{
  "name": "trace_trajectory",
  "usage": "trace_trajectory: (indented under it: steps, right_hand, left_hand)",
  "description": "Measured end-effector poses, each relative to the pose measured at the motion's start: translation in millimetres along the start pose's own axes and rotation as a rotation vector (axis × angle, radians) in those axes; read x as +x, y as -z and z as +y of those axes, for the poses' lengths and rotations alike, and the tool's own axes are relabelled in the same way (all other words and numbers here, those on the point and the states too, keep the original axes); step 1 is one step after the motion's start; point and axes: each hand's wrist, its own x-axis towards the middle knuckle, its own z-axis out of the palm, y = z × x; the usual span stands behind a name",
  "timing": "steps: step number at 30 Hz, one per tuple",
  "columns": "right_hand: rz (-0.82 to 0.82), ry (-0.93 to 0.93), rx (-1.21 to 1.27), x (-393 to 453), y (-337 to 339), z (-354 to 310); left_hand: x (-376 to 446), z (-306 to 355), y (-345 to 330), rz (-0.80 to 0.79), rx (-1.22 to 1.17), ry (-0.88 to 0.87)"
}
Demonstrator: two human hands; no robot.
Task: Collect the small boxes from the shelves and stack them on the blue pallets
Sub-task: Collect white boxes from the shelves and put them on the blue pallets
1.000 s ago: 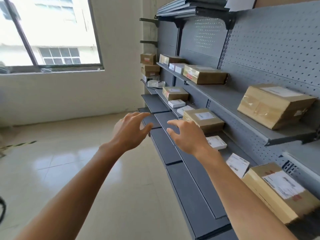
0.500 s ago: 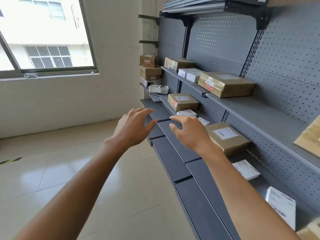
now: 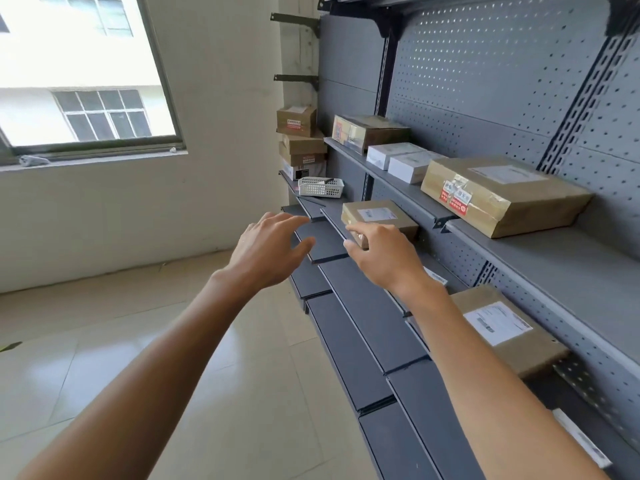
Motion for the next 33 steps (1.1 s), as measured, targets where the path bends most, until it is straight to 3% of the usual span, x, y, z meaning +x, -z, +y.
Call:
trace_trajectory:
  steps: [9,22,33]
  right_hand:
    - [0.023,0.044,-0.028,126,-26,17]
    - [0.117,-0.113,-0.09,282,-90,18]
    - [0.349,-0.326,-0.272,341,-75,99]
  left_hand:
    - [113,-53,-18,-0.021,0.017,0.018]
    - [281,-184,-61,-0.045,-0.033,-0.128]
    - [420,-137,-127,-0.076,-0.205,-0.452]
